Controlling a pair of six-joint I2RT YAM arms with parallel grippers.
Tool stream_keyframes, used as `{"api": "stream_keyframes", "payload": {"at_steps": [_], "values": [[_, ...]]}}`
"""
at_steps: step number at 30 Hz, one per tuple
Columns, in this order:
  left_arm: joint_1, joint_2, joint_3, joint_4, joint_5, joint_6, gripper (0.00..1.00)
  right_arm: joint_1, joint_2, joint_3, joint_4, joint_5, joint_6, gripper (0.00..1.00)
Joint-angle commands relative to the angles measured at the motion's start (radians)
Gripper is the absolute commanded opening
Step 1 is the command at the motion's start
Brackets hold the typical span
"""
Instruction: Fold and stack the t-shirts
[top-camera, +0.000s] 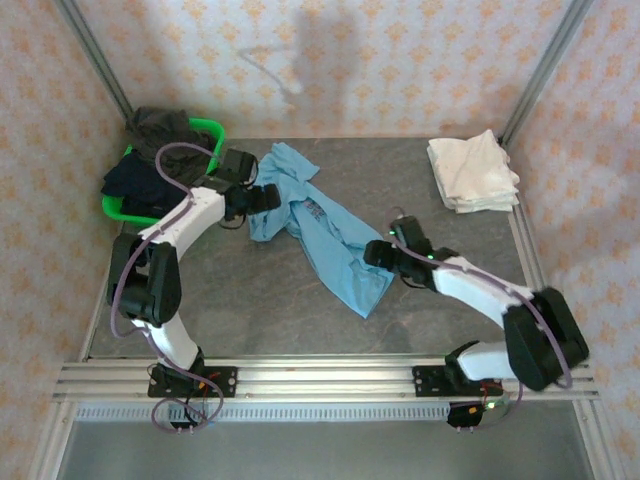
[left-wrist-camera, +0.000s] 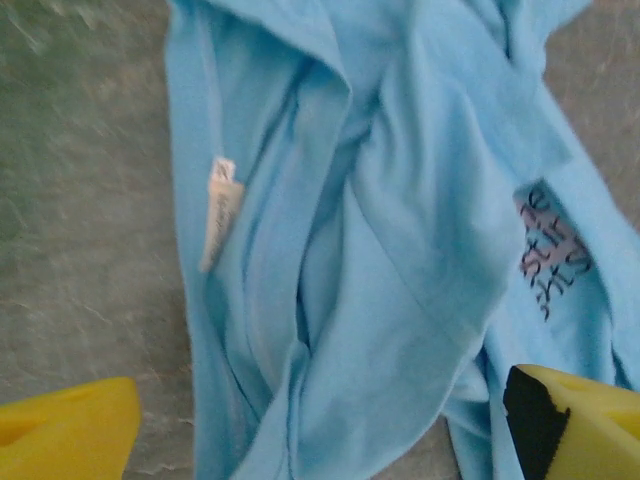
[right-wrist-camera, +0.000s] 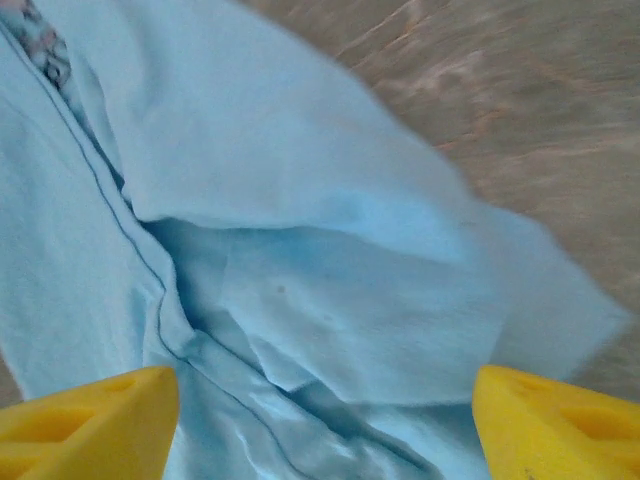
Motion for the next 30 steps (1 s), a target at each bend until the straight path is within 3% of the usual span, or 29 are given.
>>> {"api": "stream_keyframes", "payload": {"at_steps": [1,9,14,16,19,21,26,30], "values": [[-0.012,0.002,-0.019,0.101,-0.005,0.031,0.9,0.07,0.106,0.124,-0.046,0.179,-0.043,0.76],[-0.012,0.156,0.023,0.087,0.088,0.094,0.77,0.101,0.337,0.282,-0.134,0.257,-0.084,0.73],[-0.012,0.209,0.014,0.087,0.125,0.114,0.67,0.101,0.414,0.334,-0.223,0.366,-0.081,0.61],[-0.013,0.212,0.015,0.074,0.125,0.122,0.51,0.101,0.428,0.353,-0.249,0.394,-0.086,0.5],[-0.007,0.188,0.008,0.064,0.129,0.124,0.15,0.101,0.424,0.381,-0.305,0.463,-0.086,0.28],[0.004,0.116,-0.003,0.058,0.13,0.117,0.0,0.101,0.391,0.39,-0.332,0.514,-0.093,0.18],[0.039,-0.073,-0.01,0.003,0.13,0.114,0.0,0.1,0.223,0.428,-0.413,0.61,-0.141,0.0],[0.069,-0.256,-0.043,-0.026,0.081,0.108,0.0,0.085,0.06,0.463,-0.443,0.662,-0.181,0.0]]}}
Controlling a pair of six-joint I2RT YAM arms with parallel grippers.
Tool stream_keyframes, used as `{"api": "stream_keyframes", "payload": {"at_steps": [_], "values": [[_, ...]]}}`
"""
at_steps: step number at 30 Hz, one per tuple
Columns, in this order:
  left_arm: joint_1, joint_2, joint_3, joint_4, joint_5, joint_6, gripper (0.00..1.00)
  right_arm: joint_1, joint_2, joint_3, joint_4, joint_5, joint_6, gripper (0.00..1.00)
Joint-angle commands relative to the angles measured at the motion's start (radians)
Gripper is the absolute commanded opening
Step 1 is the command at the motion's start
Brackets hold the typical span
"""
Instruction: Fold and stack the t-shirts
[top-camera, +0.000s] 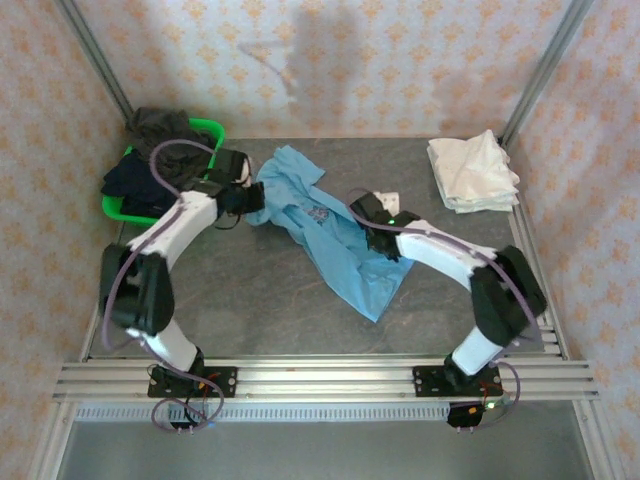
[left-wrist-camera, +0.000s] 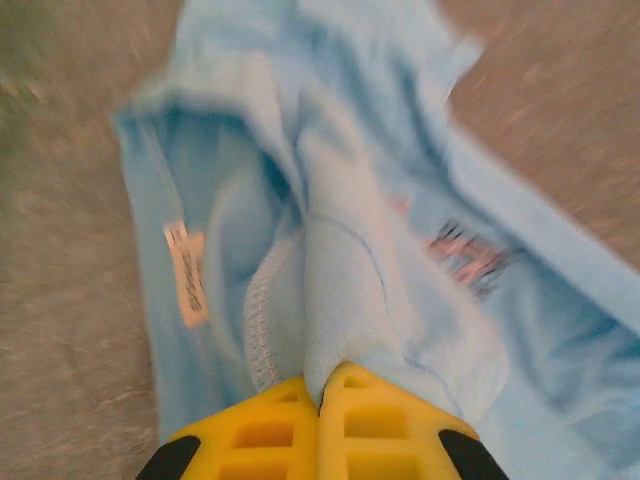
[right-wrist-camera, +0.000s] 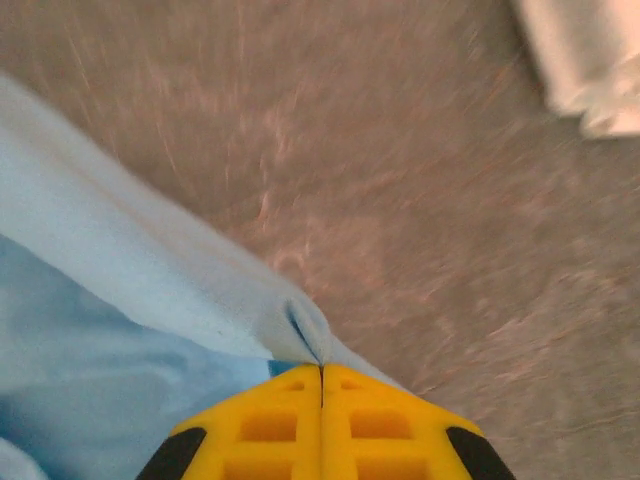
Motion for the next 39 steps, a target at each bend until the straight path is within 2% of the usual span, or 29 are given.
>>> {"api": "stream_keyframes", "payload": {"at_steps": [1,3,5,6,8,9,10,11,12,14,15,16,18,22,25,29,33,36,39], "values": [[0.026,-0.155,-0.029,-0.061,-0.066,-0.006,0.0,-0.023,-0.161,0.067,-0.053,0.108,-0.055,0.0],[0.036,-0.202,-0.031,-0.065,-0.131,-0.009,0.0,-0.071,-0.196,0.082,0.011,0.054,-0.104,0.0],[0.055,-0.195,-0.019,-0.068,-0.185,-0.022,0.0,-0.151,-0.157,0.107,0.097,0.002,-0.135,0.0],[0.072,-0.173,-0.006,-0.083,-0.19,-0.034,0.0,-0.209,-0.099,0.139,0.132,-0.025,-0.138,0.0],[0.087,-0.133,-0.005,-0.101,-0.184,-0.053,0.0,-0.308,0.065,0.275,0.077,-0.111,-0.116,0.03],[0.089,-0.121,-0.026,-0.101,-0.187,-0.061,0.0,-0.341,0.165,0.381,-0.019,-0.141,-0.093,0.11],[0.087,-0.12,-0.06,-0.082,-0.176,-0.065,0.08,-0.354,0.252,0.482,-0.121,-0.147,-0.077,0.3],[0.087,-0.128,-0.101,-0.064,-0.173,-0.069,0.2,-0.352,0.309,0.545,-0.185,-0.142,-0.074,0.38],[0.088,-0.14,-0.146,-0.041,-0.174,-0.079,0.37,-0.343,0.345,0.577,-0.228,-0.143,-0.073,0.41],[0.087,-0.167,-0.234,0.0,-0.164,-0.088,0.52,-0.316,0.337,0.533,-0.219,-0.141,-0.064,0.51],[0.089,-0.179,-0.269,0.013,-0.164,-0.094,0.62,-0.299,0.307,0.483,-0.196,-0.13,-0.057,0.6],[0.086,-0.186,-0.294,0.022,-0.159,-0.094,0.66,-0.28,0.277,0.426,-0.176,-0.124,-0.046,0.63],[0.084,-0.186,-0.315,0.031,-0.155,-0.089,0.69,-0.242,0.206,0.301,-0.115,-0.146,-0.024,0.63],[0.057,-0.113,-0.243,0.008,-0.16,-0.06,0.71,-0.194,0.124,0.063,0.042,-0.284,0.031,0.65],[0.013,-0.013,-0.146,-0.016,-0.182,-0.029,0.71,-0.191,0.153,0.008,0.095,-0.279,0.051,0.65],[-0.013,0.128,-0.009,-0.061,-0.163,0.004,0.71,-0.191,0.234,0.046,0.078,-0.237,0.047,0.62],[-0.015,0.244,0.071,-0.101,-0.197,0.021,0.71,-0.198,0.293,0.064,0.11,-0.252,0.036,0.56],[-0.014,0.304,0.101,-0.104,-0.193,0.029,0.69,-0.208,0.322,0.073,0.119,-0.259,0.033,0.46],[-0.015,0.359,0.127,-0.113,-0.163,0.038,0.51,-0.215,0.327,0.073,0.118,-0.256,0.038,0.31]]}}
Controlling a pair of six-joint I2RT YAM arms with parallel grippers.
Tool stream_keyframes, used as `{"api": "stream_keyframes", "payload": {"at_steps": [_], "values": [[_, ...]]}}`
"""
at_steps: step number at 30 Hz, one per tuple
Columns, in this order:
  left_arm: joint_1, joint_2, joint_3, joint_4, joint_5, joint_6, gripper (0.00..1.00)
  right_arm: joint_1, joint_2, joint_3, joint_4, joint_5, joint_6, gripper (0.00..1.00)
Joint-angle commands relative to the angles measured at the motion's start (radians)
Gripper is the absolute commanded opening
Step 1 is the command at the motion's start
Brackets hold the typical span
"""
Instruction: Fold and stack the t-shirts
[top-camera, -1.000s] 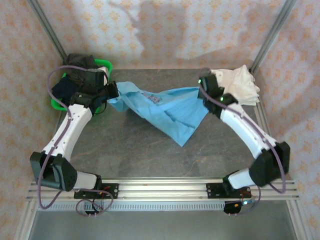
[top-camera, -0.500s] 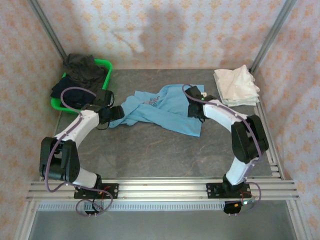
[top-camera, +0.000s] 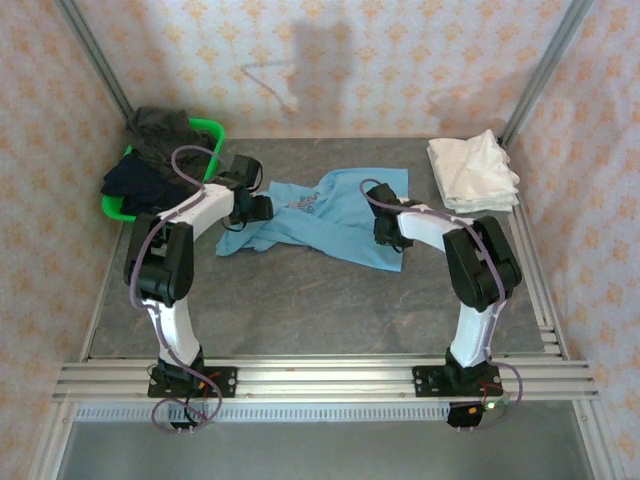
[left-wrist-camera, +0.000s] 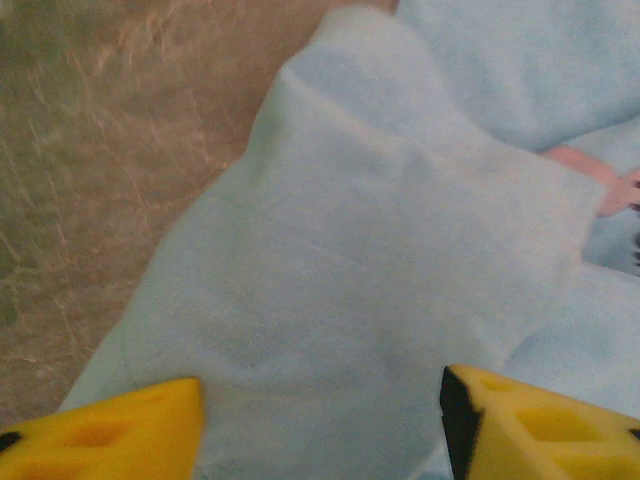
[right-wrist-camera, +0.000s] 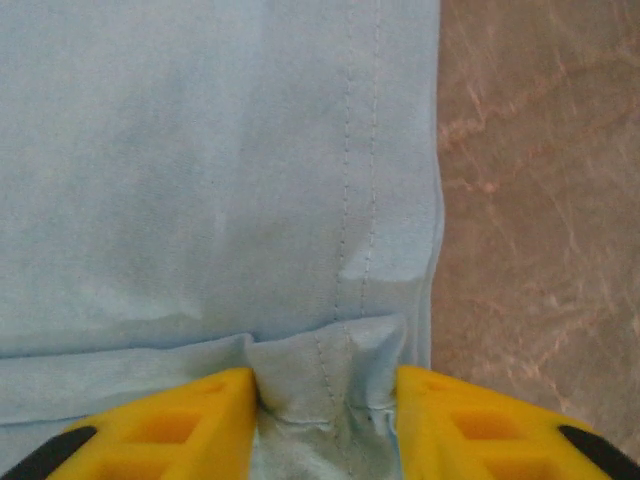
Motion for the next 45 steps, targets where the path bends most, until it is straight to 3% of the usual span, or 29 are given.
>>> {"api": "stream_keyframes", "payload": {"at_steps": [1,6,11,12,28,29,30,31,34,37,45], "values": [[0.002,0.039,0.043,-0.055,0.0,0.032,0.47,-0.016,0.01,0.017,0.008,0.013,0.009,0.25],[0.002,0.043,0.04,-0.057,0.014,0.048,0.37,-0.021,-0.036,-0.003,-0.002,0.037,0.012,0.03],[0.001,0.028,0.045,-0.069,0.025,0.053,0.03,-0.021,-0.116,-0.026,-0.022,0.04,0.005,0.0],[0.0,0.018,0.04,-0.073,0.02,0.051,0.0,-0.02,-0.135,-0.033,-0.026,0.043,0.004,0.0],[0.07,-0.428,-0.279,-0.055,-0.05,-0.061,0.0,-0.021,-0.397,-0.215,-0.071,0.066,0.021,0.03],[0.069,-0.439,-0.305,-0.051,-0.049,-0.064,0.01,-0.02,-0.39,-0.225,-0.079,0.066,0.028,0.09],[0.07,-0.446,-0.323,-0.048,-0.056,-0.072,0.11,-0.021,-0.381,-0.23,-0.089,0.068,0.033,0.13],[0.069,-0.446,-0.332,-0.045,-0.062,-0.073,0.13,-0.021,-0.373,-0.232,-0.099,0.076,0.041,0.15],[0.06,-0.417,-0.317,-0.05,-0.063,-0.051,0.36,-0.021,-0.356,-0.231,-0.128,0.106,0.06,0.22],[-0.004,-0.356,-0.244,-0.084,-0.097,0.011,0.49,-0.02,-0.368,-0.231,-0.13,0.101,0.06,0.27],[-0.182,-0.148,0.011,-0.222,-0.323,0.091,0.59,-0.021,-0.345,-0.232,-0.054,0.01,0.054,0.38]]}}
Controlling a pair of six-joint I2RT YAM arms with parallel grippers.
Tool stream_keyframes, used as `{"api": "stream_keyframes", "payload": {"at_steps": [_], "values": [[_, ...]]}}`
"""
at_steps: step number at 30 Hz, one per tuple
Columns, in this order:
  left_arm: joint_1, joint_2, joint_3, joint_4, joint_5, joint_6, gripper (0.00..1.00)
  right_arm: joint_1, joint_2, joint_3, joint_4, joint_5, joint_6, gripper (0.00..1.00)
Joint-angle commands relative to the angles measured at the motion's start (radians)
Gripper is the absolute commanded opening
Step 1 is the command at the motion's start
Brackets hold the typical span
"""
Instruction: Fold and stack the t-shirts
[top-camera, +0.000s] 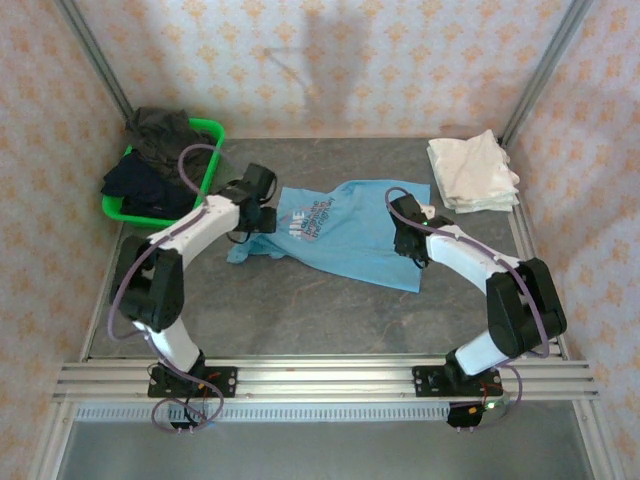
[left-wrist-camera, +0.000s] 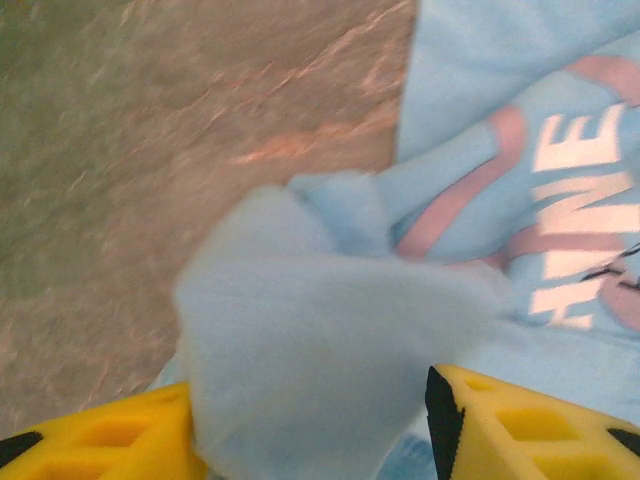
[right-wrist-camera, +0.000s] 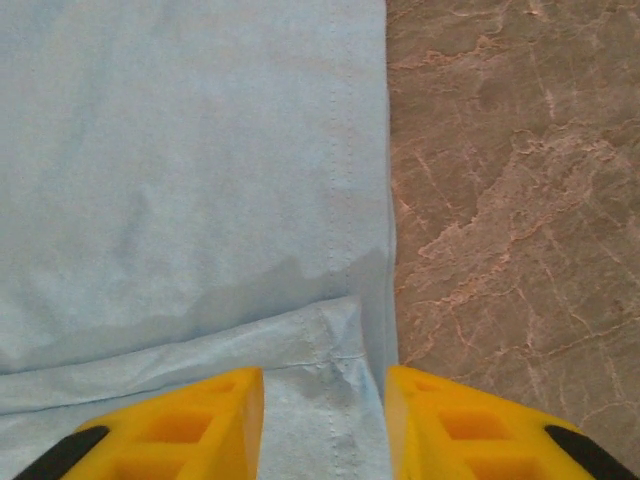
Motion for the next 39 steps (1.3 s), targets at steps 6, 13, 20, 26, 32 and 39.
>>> {"api": "stream_keyframes", "payload": {"at_steps": [6,13,20,26,32,39], "values": [[-0.08,0.062,0.153,-0.15,-0.263,0.055,0.65,-0.005,0.071,-0.018,0.039,-0.035,0.023,0.4],[-0.094,0.057,0.212,-0.167,-0.266,0.07,0.69,-0.014,0.116,-0.032,0.055,0.002,0.045,0.4],[-0.133,0.164,0.267,-0.135,-0.173,0.202,0.7,-0.045,0.144,-0.019,0.033,0.033,0.066,0.37],[-0.135,0.247,0.273,-0.157,-0.223,0.196,0.63,-0.053,0.143,-0.025,0.052,0.008,0.063,0.29],[-0.098,0.122,0.142,-0.125,-0.249,0.134,0.22,-0.054,0.088,-0.033,0.037,0.029,0.057,0.05],[-0.053,-0.065,-0.019,-0.118,-0.269,0.022,0.0,-0.053,-0.03,-0.043,-0.019,0.029,0.053,0.03]]}}
